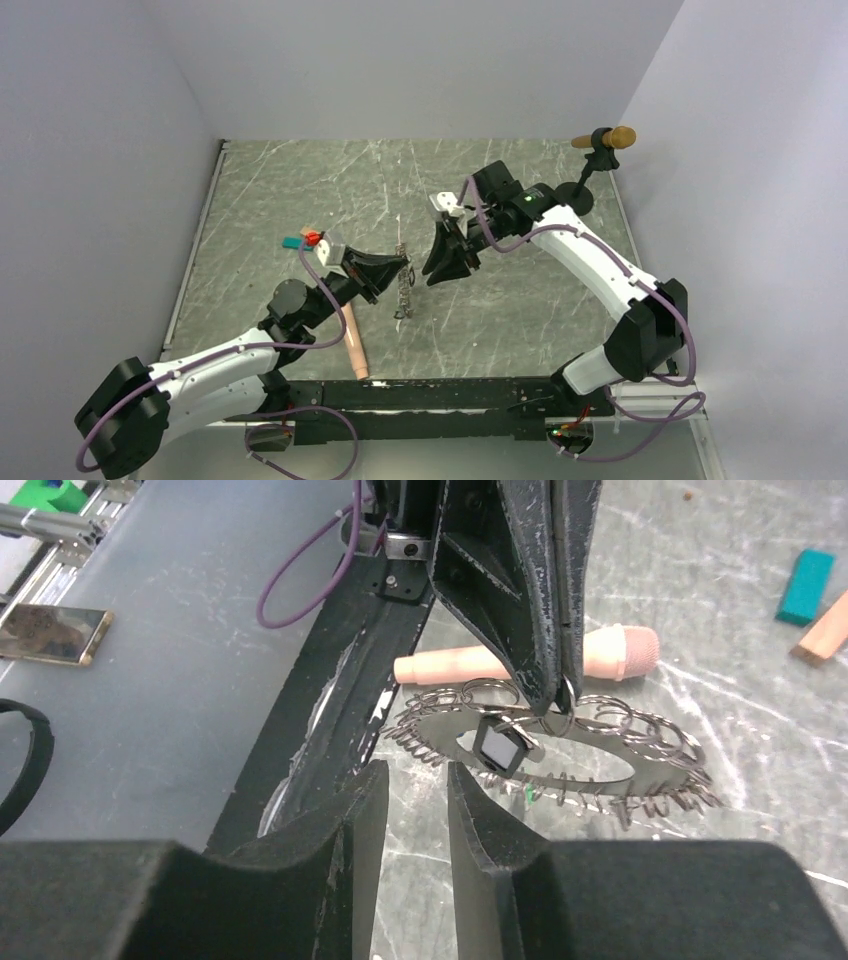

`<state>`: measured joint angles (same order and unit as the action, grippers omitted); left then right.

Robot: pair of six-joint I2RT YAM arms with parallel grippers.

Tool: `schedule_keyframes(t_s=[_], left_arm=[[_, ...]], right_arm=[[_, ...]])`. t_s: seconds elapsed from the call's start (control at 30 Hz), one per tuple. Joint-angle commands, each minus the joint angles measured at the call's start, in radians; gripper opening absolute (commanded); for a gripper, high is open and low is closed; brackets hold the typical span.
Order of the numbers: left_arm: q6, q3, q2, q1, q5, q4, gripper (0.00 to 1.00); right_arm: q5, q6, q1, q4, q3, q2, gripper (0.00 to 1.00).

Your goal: Put the keys on the keyring

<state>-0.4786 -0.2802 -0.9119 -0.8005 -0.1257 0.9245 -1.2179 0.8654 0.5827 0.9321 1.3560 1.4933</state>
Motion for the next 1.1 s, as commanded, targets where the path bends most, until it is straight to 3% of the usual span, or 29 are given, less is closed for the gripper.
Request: schedule_keyframes(t_s=[0.0, 0.23, 0.37, 0.67, 1.07], left_arm=[[0.066, -0.006, 0.022, 0.019, -0.104, 0.129, 0.00], [0.054, -0.022, -0.051, 0.045, -0.292, 0.259, 0.00], [0.021, -0.033, -0.118, 0.046, -0.359, 0.366, 0.00], [0.007, -0.049, -0.150, 0.046, -0.368, 0.402, 0.00], [0.021, -0.039, -0.129, 0.046, -0.324, 0.368, 0.00]], right_arm=[[-0.103, 0.074, -0.055, 0.066, 0.055, -0.067, 0.33], [-0.079, -0.226, -0.073, -0.212, -0.032, -0.071, 0.35], [-0.068, -0.287, -0.072, -0.277, -0.056, -0.073, 0.33], [-0.074, -0.304, -0.068, -0.298, -0.074, -0.073, 0.26], [-0.110, -0.226, -0.044, -0.228, -0.058, -0.064, 0.26]])
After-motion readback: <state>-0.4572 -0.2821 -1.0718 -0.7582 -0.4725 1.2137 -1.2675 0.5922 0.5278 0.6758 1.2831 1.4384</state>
